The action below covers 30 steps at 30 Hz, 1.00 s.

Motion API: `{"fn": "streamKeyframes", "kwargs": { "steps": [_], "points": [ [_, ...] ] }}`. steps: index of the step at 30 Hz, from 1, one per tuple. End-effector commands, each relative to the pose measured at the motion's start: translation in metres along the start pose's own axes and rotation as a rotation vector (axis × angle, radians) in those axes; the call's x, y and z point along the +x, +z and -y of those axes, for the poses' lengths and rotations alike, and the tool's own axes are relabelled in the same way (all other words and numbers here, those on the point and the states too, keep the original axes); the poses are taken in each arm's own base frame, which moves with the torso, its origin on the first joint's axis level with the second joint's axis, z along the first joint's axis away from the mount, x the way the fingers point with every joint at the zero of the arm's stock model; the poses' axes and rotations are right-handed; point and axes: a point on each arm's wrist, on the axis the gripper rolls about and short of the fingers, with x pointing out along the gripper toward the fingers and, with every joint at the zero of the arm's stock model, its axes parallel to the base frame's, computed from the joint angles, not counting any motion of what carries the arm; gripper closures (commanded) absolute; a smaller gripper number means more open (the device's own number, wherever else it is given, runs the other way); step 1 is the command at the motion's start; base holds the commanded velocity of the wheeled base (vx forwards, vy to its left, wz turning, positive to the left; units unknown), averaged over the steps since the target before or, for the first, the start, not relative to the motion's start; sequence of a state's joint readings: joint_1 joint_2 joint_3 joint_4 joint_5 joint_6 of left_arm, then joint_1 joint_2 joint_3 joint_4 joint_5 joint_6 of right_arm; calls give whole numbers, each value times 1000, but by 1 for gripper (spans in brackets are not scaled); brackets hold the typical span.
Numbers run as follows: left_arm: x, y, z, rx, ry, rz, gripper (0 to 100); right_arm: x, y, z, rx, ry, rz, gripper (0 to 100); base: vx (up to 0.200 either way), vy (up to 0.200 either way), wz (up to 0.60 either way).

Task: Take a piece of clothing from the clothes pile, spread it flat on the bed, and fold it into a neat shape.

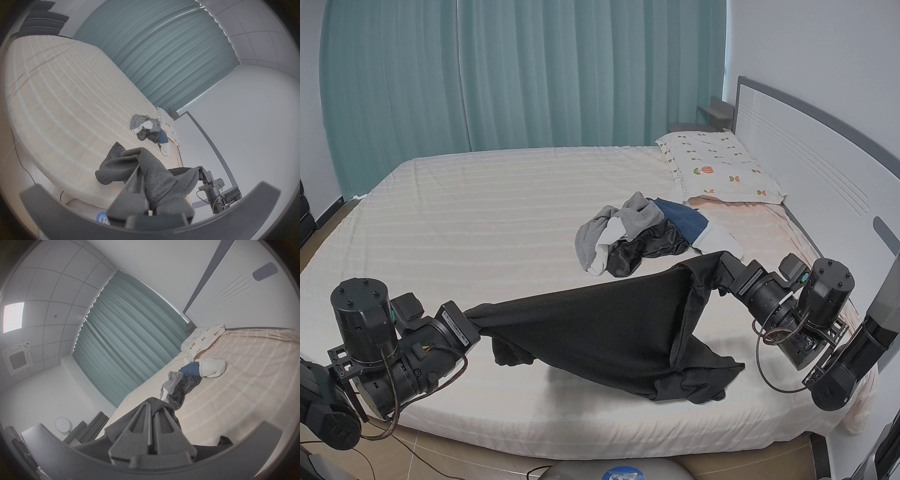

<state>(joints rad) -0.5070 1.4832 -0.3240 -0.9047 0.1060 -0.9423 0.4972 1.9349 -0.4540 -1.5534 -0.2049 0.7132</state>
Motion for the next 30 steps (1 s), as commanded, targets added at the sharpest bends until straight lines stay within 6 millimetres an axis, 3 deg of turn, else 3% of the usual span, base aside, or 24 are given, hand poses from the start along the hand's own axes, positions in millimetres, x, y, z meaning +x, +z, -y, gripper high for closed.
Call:
{"fn": "streamKeyframes", "kwargs": {
  "steps": [1, 10, 30],
  "points": [
    [-7, 5, 6, -1, -32, 26, 100, 0, 0, -3, 3, 13, 4, 100, 0, 200, 0],
    [-10, 0, -7, -2, 20, 9, 100, -2, 7, -5, 5, 18, 27, 100, 0, 200, 0],
    [-13, -3, -13, 1, 79, 49, 100, 3, 4, -1, -34, -38, 64, 100, 0, 200, 0]
  ]
}}
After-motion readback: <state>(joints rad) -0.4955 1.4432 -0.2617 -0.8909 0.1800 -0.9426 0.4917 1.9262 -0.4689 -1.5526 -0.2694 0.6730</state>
